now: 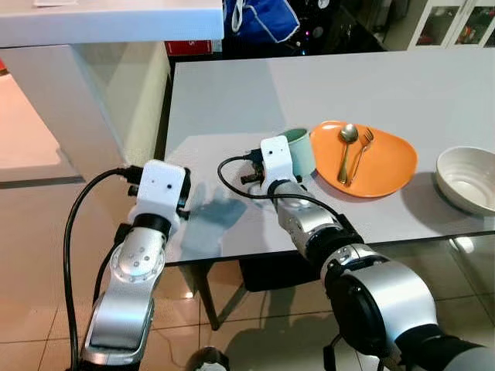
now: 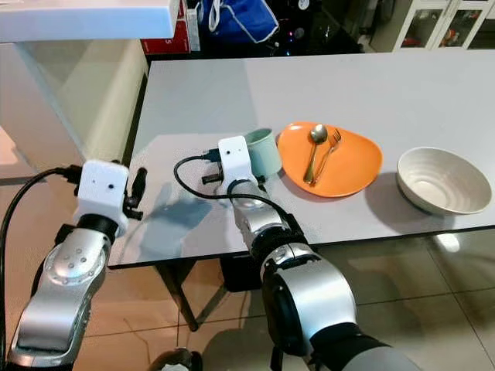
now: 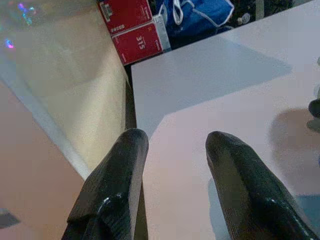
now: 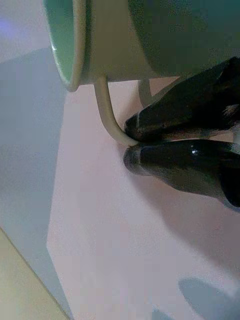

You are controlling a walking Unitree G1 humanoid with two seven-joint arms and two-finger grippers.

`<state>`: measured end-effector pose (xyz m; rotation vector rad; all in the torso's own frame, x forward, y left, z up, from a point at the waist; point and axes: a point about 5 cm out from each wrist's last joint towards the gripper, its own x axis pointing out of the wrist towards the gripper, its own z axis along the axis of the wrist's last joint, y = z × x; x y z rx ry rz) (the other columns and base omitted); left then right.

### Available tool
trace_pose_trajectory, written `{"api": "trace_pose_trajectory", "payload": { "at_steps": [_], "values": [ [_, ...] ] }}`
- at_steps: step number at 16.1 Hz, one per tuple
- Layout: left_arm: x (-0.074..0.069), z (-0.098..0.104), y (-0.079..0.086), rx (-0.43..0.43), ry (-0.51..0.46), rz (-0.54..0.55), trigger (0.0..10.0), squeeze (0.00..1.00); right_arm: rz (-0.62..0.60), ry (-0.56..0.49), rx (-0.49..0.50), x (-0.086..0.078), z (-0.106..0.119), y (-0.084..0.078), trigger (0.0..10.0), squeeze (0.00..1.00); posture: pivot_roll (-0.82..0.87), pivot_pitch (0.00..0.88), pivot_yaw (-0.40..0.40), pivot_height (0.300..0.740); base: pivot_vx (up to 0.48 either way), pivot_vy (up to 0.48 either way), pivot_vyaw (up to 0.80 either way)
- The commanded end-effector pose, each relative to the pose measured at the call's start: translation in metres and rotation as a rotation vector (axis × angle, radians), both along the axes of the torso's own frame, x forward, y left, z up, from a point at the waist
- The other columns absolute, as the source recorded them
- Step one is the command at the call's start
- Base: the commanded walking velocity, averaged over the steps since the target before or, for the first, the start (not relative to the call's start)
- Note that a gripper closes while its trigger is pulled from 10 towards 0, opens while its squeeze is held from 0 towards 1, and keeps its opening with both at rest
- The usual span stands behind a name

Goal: Setting the table

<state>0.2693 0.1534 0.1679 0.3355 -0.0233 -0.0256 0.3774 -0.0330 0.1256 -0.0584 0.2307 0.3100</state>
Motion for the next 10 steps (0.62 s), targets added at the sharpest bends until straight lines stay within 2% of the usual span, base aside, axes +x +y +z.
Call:
{"api": "trace_pose_trajectory", "payload": {
  "at_steps": [1, 4, 5, 6, 10],
  "values": [
    [-0.004, 0.003, 0.003, 0.018, -0.005, 0.01, 10.0, 0.0, -0.008, 0.074, -0.017, -0.008, -0.018, -0.001, 10.0, 0.0, 0.38, 0.141, 0.035, 0.74, 0.0, 0.0, 0.0],
    [-0.007, 0.005, 0.006, 0.025, -0.008, 0.02, 10.0, 0.0, -0.012, 0.089, 0.004, -0.01, -0.021, 0.001, 10.0, 0.0, 0.39, 0.147, 0.035, 0.74, 0.0, 0.0, 0.0],
    [-0.008, 0.005, 0.006, 0.028, -0.006, 0.022, 10.0, 0.0, -0.014, 0.097, 0.021, -0.011, -0.022, 0.002, 10.0, 0.74, 0.39, 0.15, 0.035, 0.74, 0.0, 0.0, 0.0],
    [-0.008, 0.006, 0.006, 0.029, -0.005, 0.022, 10.0, 0.0, -0.014, 0.098, 0.024, -0.012, -0.023, 0.003, 10.0, 1.0, 0.39, 0.151, 0.035, 0.74, 0.0, 0.0, 0.0],
    [-0.009, 0.005, 0.004, 0.035, 0.002, 0.016, 10.0, 0.0, -0.022, 0.118, 0.038, -0.016, -0.029, 0.004, 10.0, 1.0, 0.39, 0.155, 0.038, 0.74, 0.0, 0.0, 0.0]
  ]
}}
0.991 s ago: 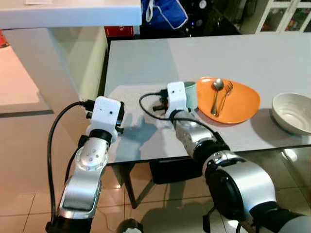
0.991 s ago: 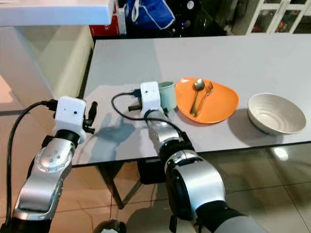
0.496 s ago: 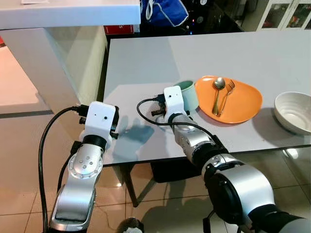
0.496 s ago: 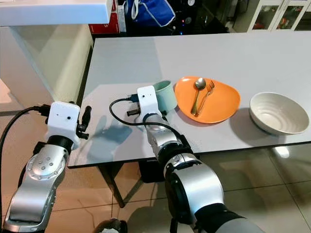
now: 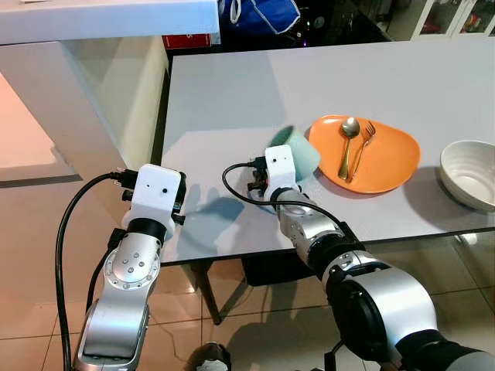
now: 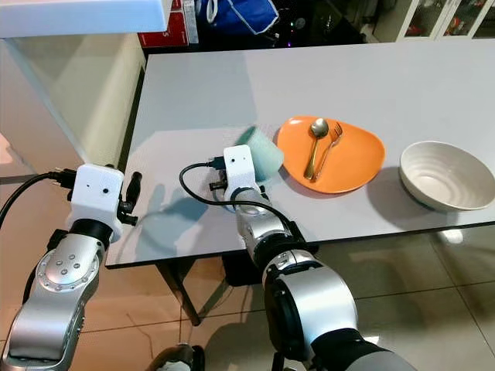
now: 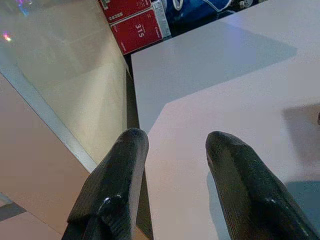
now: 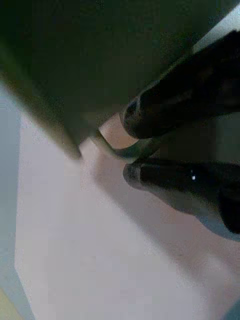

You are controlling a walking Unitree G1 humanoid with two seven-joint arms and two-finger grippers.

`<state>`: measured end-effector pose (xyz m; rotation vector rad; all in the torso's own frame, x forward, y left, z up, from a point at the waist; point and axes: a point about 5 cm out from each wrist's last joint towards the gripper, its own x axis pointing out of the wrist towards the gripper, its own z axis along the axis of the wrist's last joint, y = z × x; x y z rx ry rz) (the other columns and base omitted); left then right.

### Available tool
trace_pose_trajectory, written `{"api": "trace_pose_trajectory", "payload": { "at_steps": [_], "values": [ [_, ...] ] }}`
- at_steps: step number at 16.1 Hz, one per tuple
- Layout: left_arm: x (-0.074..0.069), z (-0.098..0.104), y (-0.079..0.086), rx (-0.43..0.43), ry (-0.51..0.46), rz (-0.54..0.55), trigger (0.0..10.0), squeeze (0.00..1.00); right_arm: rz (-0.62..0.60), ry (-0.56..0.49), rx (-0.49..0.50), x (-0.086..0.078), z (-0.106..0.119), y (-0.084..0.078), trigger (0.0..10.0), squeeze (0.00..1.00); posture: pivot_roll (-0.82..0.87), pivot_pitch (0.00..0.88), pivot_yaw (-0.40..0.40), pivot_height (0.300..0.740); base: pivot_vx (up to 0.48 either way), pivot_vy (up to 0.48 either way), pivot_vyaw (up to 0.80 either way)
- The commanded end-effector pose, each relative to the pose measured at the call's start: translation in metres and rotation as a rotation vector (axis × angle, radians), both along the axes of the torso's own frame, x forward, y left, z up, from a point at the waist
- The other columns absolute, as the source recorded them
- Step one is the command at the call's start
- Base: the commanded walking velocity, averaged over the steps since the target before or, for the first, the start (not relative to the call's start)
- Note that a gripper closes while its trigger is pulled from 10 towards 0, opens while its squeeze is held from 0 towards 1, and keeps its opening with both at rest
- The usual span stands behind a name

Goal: Setting the table

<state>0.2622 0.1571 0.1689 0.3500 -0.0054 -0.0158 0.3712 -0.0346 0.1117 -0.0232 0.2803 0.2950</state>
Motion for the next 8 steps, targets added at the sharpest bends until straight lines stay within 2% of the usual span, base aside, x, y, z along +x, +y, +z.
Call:
{"api": "trace_pose_trajectory", "payload": {
  "at_steps": [1, 5, 7, 8],
  "values": [
    [-0.002, 0.005, 0.001, 0.022, -0.013, 0.0, 10.0, 0.0, -0.006, 0.071, 0.021, -0.011, -0.017, 0.006, 10.0, 1.0, 0.39, 0.156, 0.039, 0.74, 0.0, 0.0, 0.0],
    [0.0, 0.005, -0.002, 0.026, -0.013, -0.009, 10.0, 0.0, -0.001, 0.053, 0.035, -0.009, -0.014, 0.008, 10.0, 1.0, 0.37, 0.153, 0.041, 0.74, 0.0, 0.0, 0.0],
    [0.002, 0.004, -0.003, 0.024, -0.013, -0.017, 10.0, 0.0, -0.013, -0.032, 0.052, 0.0, 0.006, 0.006, 10.0, 0.02, 0.36, 0.148, 0.039, 0.74, 0.0, 0.0, 0.0],
    [0.002, 0.004, -0.004, 0.025, -0.013, -0.02, 10.0, 0.0, -0.019, -0.057, 0.033, 0.003, 0.011, 0.006, 10.0, 0.0, 0.35, 0.147, 0.037, 0.74, 0.0, 0.0, 0.0]
  ]
}}
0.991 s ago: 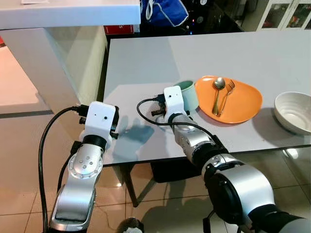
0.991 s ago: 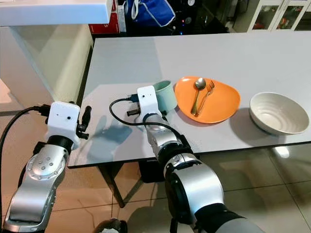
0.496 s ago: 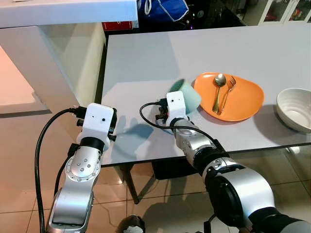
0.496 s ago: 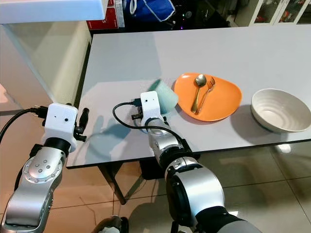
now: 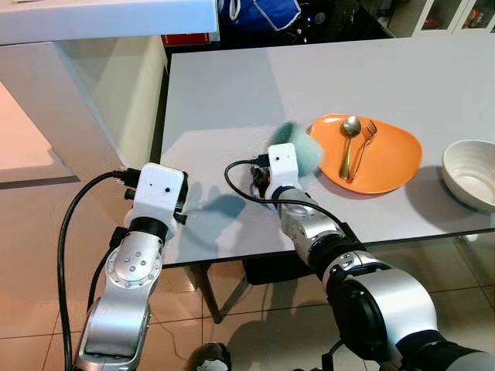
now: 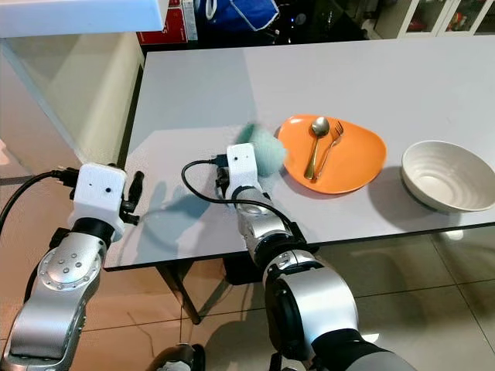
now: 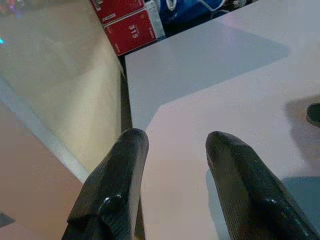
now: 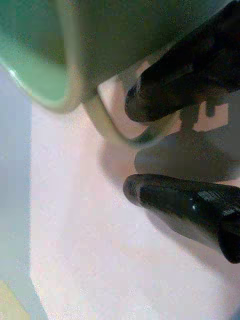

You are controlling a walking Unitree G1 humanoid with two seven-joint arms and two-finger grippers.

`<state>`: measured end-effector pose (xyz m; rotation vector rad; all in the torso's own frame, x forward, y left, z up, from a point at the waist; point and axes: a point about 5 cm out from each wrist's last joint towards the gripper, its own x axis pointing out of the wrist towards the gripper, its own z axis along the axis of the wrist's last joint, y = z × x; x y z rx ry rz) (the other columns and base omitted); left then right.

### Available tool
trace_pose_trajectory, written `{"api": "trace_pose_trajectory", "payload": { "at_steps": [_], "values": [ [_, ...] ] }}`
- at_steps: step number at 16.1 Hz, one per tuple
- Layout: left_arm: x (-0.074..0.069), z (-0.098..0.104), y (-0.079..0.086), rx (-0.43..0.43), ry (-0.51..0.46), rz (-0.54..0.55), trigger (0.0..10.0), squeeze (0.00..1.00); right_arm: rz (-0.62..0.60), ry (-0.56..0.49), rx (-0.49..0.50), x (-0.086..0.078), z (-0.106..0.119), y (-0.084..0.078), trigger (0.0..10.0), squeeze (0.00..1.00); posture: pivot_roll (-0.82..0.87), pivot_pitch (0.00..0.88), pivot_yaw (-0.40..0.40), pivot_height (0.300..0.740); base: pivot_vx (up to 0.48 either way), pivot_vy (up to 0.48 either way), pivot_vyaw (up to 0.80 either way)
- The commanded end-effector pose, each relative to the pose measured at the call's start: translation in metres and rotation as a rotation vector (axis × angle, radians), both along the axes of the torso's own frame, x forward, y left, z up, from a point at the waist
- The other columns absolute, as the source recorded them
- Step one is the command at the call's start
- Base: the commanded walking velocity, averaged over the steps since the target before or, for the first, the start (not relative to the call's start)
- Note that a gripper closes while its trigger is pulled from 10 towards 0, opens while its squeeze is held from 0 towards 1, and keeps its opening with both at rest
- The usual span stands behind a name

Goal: Setting the table

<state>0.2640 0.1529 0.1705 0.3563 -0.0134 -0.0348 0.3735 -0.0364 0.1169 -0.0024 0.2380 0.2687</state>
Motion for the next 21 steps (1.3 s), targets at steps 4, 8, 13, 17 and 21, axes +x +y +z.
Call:
{"api": "trace_pose_trajectory", "payload": {
  "at_steps": [4, 8, 13, 17, 21],
  "values": [
    [0.005, 0.003, -0.004, 0.016, -0.017, -0.011, 10.0, 0.0, 0.012, -0.103, 0.027, 0.008, 0.027, 0.01, 10.0, 0.0, 0.33, 0.138, 0.03, 0.74, 0.0, 0.0, 0.0],
    [0.007, 0.003, -0.006, 0.013, -0.02, -0.018, 10.0, 0.0, 0.036, -0.172, 0.083, 0.013, 0.05, 0.019, 10.0, 0.0, 0.32, 0.14, 0.027, 0.74, 0.0, 0.0, 0.0],
    [0.008, 0.002, -0.006, 0.013, -0.022, -0.015, 10.0, 0.0, 0.05, -0.213, 0.119, 0.016, 0.066, 0.026, 10.0, 0.0, 0.32, 0.141, 0.022, 0.74, 0.0, 0.0, 0.0],
    [0.007, 0.001, -0.006, 0.013, -0.022, -0.009, 10.0, 0.0, 0.077, -0.179, 0.083, 0.011, 0.054, 0.029, 10.0, 0.0, 0.32, 0.148, 0.017, 0.74, 0.0, 0.0, 0.0],
    [0.006, 0.0, -0.006, 0.009, -0.02, -0.007, 10.0, 0.0, 0.081, -0.135, 0.059, 0.006, 0.038, 0.028, 10.0, 0.0, 0.32, 0.154, 0.013, 0.74, 0.0, 0.0, 0.0]
  ]
}}
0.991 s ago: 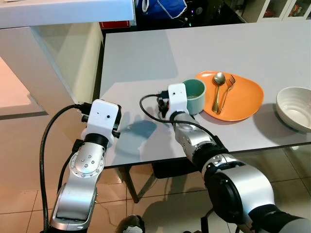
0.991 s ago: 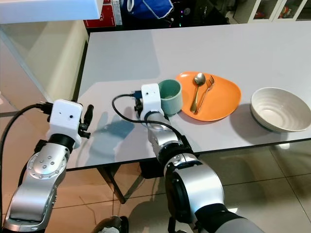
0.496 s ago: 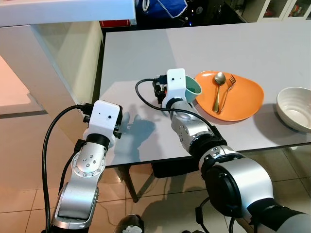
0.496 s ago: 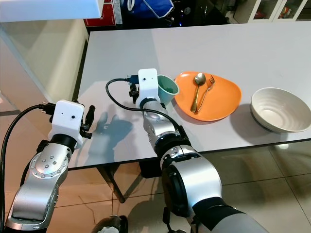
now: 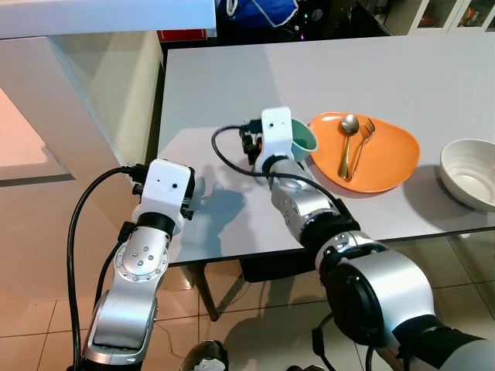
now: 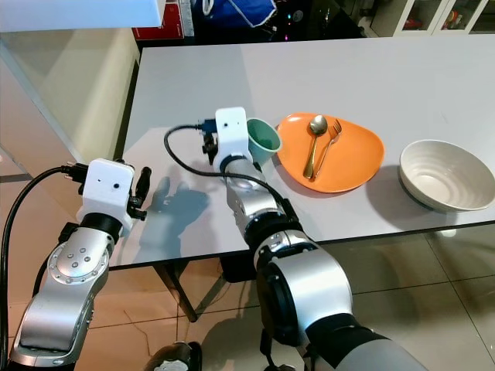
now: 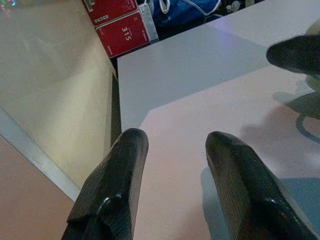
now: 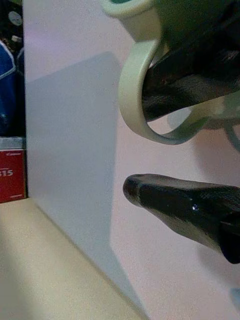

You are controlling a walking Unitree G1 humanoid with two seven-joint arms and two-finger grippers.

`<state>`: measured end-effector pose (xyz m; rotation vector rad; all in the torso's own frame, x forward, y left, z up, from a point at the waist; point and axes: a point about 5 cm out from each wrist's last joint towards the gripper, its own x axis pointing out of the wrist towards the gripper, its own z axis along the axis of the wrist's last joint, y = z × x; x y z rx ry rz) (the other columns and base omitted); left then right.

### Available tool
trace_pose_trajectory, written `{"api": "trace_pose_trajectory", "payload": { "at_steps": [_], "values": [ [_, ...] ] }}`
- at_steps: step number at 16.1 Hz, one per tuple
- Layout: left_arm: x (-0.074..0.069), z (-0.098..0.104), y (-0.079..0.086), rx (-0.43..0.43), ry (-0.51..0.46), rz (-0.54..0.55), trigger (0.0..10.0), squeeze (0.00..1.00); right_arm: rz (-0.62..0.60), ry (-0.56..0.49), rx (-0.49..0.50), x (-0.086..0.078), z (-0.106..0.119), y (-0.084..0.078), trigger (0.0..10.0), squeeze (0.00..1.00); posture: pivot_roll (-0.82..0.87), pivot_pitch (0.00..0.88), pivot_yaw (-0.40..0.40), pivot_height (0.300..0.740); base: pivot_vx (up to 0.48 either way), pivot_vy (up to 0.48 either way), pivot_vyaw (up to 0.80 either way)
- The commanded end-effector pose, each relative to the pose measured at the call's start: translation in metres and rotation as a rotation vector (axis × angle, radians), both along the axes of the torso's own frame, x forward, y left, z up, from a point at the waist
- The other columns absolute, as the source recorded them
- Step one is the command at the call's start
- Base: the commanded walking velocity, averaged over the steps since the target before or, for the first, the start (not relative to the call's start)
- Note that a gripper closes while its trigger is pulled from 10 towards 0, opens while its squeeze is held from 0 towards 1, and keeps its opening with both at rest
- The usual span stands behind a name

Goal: Setting the table

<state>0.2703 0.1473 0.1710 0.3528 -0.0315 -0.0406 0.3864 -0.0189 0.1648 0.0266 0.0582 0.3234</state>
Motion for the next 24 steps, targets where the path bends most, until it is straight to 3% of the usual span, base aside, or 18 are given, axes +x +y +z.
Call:
{"api": "trace_pose_trajectory", "payload": {
  "at_steps": [1, 6, 13, 17, 19, 24],
  "values": [
    [0.0, -0.001, -0.001, 0.012, -0.003, 0.003, 10.0, 0.0, 0.036, 0.045, -0.013, -0.008, -0.013, 0.011, 10.0, 0.0, 0.32, 0.154, 0.013, 0.74, 0.0, 0.0, 0.0],
    [-0.006, 0.0, 0.006, 0.033, 0.002, 0.019, 10.0, 0.0, 0.058, 0.132, -0.083, -0.021, -0.044, 0.012, 10.0, 0.0, 0.35, 0.174, 0.021, 0.74, 0.0, 0.0, 0.0],
    [-0.01, 0.0, 0.012, 0.051, 0.006, 0.034, 10.0, 0.0, 0.069, 0.14, -0.083, -0.026, -0.049, 0.016, 10.0, 0.0, 0.38, 0.171, 0.02, 0.74, 0.0, 0.0, 0.0],
    [-0.008, 0.001, 0.011, 0.053, 0.002, 0.029, 10.0, 0.0, 0.066, 0.081, -0.09, -0.023, -0.041, 0.016, 10.0, 0.0, 0.36, 0.154, 0.02, 0.74, 0.0, 0.0, 0.0],
    [-0.006, 0.002, 0.008, 0.059, -0.003, 0.013, 10.0, 0.0, 0.05, -0.006, -0.084, -0.017, -0.025, 0.016, 10.0, 0.0, 0.36, 0.148, 0.021, 0.74, 0.0, 0.0, 0.0],
    [-0.002, 0.002, 0.004, 0.052, -0.007, -0.004, 10.0, 0.0, 0.042, 0.01, -0.077, -0.016, -0.026, 0.013, 10.0, 0.0, 0.35, 0.145, 0.023, 0.74, 0.0, 0.0, 0.0]
  ]
}}
